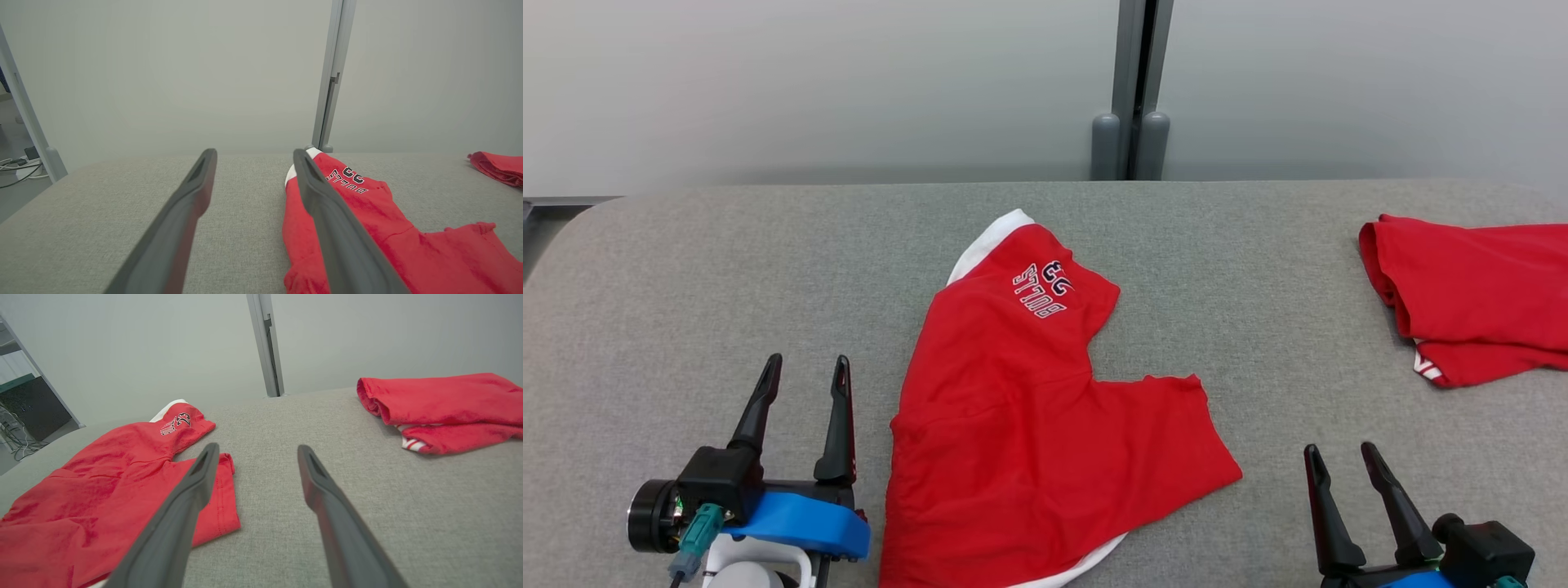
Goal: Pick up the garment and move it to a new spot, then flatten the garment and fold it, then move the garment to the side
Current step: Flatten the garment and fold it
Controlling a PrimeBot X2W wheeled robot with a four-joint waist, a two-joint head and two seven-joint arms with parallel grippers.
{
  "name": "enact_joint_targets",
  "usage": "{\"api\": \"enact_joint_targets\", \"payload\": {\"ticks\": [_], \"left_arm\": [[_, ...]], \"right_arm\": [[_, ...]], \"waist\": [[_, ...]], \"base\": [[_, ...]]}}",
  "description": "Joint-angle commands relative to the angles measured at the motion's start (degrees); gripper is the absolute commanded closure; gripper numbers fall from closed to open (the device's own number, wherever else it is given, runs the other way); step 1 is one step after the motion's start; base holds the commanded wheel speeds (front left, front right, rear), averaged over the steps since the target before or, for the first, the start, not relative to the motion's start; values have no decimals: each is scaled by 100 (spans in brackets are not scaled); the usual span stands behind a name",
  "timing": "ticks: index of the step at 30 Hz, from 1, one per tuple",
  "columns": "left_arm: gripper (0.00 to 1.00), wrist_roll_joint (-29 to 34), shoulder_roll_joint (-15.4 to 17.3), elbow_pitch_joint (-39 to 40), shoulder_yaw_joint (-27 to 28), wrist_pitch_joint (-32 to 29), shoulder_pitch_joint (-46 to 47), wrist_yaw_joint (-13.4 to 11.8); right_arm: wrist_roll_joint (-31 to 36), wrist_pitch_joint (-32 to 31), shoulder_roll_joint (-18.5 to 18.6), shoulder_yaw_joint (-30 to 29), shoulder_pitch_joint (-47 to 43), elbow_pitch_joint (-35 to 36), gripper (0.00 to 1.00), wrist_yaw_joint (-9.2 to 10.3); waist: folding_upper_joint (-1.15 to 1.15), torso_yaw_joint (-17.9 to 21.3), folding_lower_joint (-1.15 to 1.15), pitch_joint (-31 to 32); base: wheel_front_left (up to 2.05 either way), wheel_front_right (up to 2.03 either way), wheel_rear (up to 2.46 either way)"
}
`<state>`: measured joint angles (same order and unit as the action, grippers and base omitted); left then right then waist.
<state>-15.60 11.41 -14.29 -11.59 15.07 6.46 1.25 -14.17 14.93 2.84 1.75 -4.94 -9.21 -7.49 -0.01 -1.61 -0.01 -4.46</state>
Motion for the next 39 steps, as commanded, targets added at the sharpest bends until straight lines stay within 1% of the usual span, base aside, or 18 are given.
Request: {"api": "enact_joint_targets", "payload": {"ticks": [1, 7, 8, 15, 19, 25, 28, 29, 30, 31, 32, 35, 39], "left_arm": [[0, 68, -31, -12, 78, 10, 3, 66], [0, 160, -87, -437, 105, 10, 285, 321], [0, 160, -87, -437, 105, 10, 285, 321], [0, 107, -61, -1493, -196, -90, 674, 513], [0, 60, -53, -1967, -452, -278, 765, 581], [0, -56, -46, -2386, -816, -447, 877, 624], [0, -163, -38, -2603, -990, -689, 989, 632], [15, -215, -27, -2640, -1026, -705, 1050, 634], [55, -276, -35, -2695, -1077, -754, 1077, 635], [88, -321, -29, -2745, -1124, -815, 1099, 636], [100, -372, 1, -2797, -1174, -876, 1160, 637], [100, -499, 97, -2831, -1194, -752, 1416, 624], [100, -631, 176, -2927, -1012, -461, 1744, 615]], "right_arm": [[21, -11, 11, 7, -21, 28, 0, -2], [51, -71, 11, 53, 45, 64, 0, -2], [51, -71, 11, 53, 45, 64, 0, -2], [9, -108, 11, 53, 69, 12, 0, -2], [-15, -95, 10, 36, 65, -15, 0, -2], [-27, -80, 11, 29, 124, -52, 0, -2], [-10, -84, 9, 52, 173, -81, 0, -2], [-2, -89, 9, 64, 200, -87, 0, -2], [6, -92, 11, 70, 227, -95, 0, -2], [14, -93, 12, 73, 241, -104, 0, -2], [21, -99, 12, 75, 239, -104, 0, -2], [36, -105, 10, 53, 257, -114, 0, -2], [58, -117, 11, 23, 276, -141, 0, -2]], "waist": [[1, -21, 1, 1], [1, -2, 1, -40], [1, -2, 1, -40], [1, 136, 1, -153], [1, 196, 1, -199], [1, 248, 1, -275], [1, 270, 1, -332], [1, 282, 1, -351], [1, 294, 1, -365], [1, 301, 1, -375], [1, 314, 1, -393], [1, 341, 1, -424], [1, 368, 1, -436]], "base": [[0, 0, 0], [0, 0, 0], [0, 0, 0], [0, 0, 0], [0, 0, 0], [0, 0, 0], [0, 0, 0], [0, 0, 0], [0, 0, 0], [0, 0, 0], [0, 0, 0], [0, 0, 0], [0, 0, 0]]}}
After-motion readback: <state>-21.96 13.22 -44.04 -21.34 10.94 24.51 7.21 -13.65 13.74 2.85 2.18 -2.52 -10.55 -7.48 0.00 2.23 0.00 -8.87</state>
